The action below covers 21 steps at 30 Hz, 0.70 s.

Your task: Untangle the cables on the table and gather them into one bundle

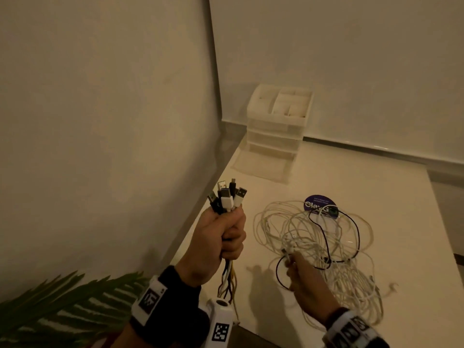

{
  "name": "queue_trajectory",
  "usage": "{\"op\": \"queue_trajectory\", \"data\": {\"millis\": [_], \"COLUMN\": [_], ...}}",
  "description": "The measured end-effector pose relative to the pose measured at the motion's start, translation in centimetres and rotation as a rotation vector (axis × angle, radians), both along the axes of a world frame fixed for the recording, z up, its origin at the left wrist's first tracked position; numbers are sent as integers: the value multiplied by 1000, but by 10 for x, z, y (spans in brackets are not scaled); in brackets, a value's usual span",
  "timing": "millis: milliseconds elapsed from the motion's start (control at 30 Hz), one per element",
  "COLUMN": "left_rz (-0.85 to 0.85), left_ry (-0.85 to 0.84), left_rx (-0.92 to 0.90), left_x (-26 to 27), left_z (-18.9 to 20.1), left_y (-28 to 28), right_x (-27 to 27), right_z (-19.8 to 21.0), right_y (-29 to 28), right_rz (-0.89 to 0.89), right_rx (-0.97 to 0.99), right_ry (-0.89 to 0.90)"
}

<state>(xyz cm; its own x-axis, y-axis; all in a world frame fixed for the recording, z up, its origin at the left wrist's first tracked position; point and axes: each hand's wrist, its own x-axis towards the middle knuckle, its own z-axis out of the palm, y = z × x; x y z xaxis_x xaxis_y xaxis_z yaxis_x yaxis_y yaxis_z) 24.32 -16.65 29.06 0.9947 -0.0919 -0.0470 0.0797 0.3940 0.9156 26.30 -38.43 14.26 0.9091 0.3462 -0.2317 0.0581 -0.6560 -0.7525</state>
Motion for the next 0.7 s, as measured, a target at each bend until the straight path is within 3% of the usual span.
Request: {"op": "queue_trajectory", "data": {"millis": [133,267,500,700], "left_rz": [-33,-92,-71,29], "left_ry": [-63,-90,-128,-80], "left_rx": [96,161,233,295], "left_x": [16,34,49,47], "left_z": [-1,3,9,7], "left_y": [-28,-66,-126,-150], "right_x": [7,6,3,10], "right_z": [91,140,163,152], "right_y": [-19,-29,-31,-38], "right_rz": [-197,-302,-405,-365], "right_rx": [502,716,756,339], "right_ry": [59,-10,-116,-350]}}
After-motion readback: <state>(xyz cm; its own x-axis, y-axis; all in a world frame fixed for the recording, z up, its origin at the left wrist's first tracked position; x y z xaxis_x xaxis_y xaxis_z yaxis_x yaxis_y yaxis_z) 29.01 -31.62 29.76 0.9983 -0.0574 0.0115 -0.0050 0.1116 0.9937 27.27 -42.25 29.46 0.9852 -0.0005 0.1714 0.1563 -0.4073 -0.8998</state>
